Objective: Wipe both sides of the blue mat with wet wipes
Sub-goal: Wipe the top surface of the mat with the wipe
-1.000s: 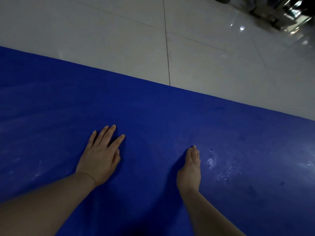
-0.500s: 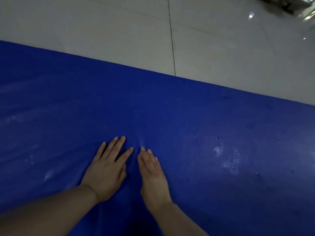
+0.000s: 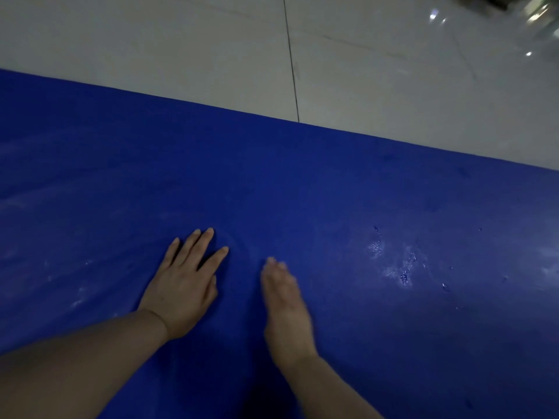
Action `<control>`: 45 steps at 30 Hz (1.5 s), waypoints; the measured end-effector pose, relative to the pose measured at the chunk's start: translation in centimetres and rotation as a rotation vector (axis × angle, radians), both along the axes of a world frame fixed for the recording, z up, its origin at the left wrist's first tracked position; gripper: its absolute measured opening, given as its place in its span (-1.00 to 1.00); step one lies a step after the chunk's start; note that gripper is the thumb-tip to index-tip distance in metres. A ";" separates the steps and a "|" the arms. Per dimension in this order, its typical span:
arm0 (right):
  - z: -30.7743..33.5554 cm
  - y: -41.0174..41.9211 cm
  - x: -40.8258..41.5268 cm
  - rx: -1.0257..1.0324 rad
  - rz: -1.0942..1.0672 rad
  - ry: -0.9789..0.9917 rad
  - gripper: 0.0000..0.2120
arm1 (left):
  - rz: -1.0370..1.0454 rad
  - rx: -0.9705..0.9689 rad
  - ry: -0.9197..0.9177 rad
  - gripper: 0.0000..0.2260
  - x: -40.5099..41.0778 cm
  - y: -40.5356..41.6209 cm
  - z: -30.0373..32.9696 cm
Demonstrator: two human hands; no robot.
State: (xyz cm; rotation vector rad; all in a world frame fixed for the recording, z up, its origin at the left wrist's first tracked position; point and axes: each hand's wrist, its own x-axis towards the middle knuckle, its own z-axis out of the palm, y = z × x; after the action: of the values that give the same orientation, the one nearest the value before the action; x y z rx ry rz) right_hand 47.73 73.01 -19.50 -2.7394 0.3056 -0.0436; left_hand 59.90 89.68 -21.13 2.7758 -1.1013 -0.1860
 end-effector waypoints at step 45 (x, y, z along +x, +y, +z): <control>0.0 -3.7 -10.2 -0.209 -0.373 0.223 -0.36 | -0.040 0.025 0.039 -0.51 -5.7 1.6 0.1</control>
State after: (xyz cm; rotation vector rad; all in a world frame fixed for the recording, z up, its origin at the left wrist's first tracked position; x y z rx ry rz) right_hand 37.58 69.36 -19.53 -2.8546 0.9181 0.1381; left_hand 54.17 91.28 -21.03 2.7612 -1.1531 -0.2600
